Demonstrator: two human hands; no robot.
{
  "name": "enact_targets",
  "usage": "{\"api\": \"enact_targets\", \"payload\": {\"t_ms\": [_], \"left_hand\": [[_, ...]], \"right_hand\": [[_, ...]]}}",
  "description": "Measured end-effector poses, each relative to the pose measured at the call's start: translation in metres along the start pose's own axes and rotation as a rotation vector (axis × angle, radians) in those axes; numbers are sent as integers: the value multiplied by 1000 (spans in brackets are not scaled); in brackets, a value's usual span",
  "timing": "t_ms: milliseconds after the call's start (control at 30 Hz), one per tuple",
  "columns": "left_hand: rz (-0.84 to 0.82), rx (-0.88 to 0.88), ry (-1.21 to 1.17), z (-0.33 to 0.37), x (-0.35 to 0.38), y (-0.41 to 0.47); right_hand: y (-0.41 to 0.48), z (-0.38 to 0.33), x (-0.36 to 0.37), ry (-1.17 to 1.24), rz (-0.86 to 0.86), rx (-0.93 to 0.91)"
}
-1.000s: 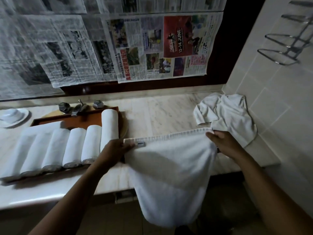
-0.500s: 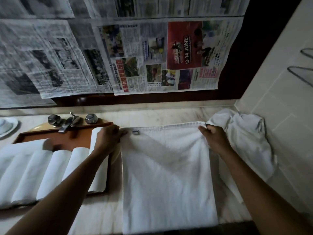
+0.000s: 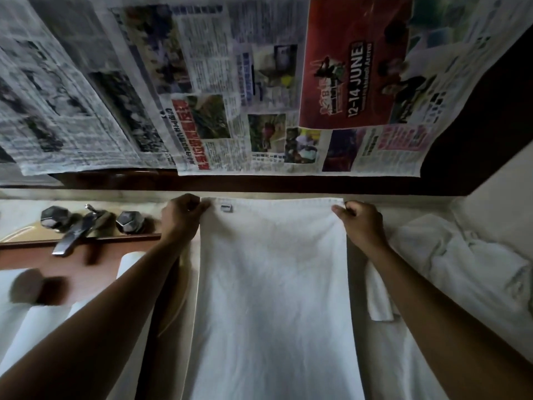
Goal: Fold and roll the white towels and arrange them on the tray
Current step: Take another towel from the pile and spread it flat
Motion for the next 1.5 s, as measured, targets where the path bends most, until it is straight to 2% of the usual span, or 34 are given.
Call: {"api": "enact_targets", "payload": {"t_ms": [267, 367, 467, 533, 567, 633, 700, 733, 867, 1033, 1133, 1267, 1400, 1500], "left_hand": [[-11, -48, 92, -42, 74, 56], [-23, -73, 160, -63, 94, 61], [89, 54, 131, -54, 84, 49], [108, 216, 165, -33, 87, 20], [44, 296, 192, -20, 98, 2], [-162, 412, 259, -10, 135, -25], [-333, 436, 354, -22, 165, -34], [-365, 426, 401, -33, 169, -28], [-331, 374, 500, -68, 148, -6], [-280, 336, 536, -71, 126, -4], [-260, 411, 464, -39, 123, -52], [-445, 500, 438, -33, 151, -141], [-404, 390, 465, -75, 130, -138], [-346, 307, 465, -91, 106, -129]], "right_hand": [[56, 54, 85, -112, -10, 164], [60, 69, 104, -234, 93, 150], [45, 58, 93, -232, 265, 106], [20, 29, 90, -197, 334, -35], [6, 10, 95, -197, 322, -140], [-16, -19, 127, -278, 168, -320], [-30, -24, 162, -427, 4, -375], [-30, -19, 169, -487, -34, -379], [-2, 23, 162, -623, -130, -317], [7, 28, 147, -531, -173, -216], [-43, -3, 133, -457, -100, -242], [-145, -24, 157, -500, -210, -341], [-154, 11, 137, -556, -159, -371], [-130, 44, 114, -617, -121, -266]]}}
Point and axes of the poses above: each hand's wrist, its own y-axis towards the middle knuckle, its own x-axis out of the palm, z = x × y, the point moved 9 cm from there along y, towards the middle knuckle, and after that the axes turned 6 degrees about -y, right-handed, at the moved point
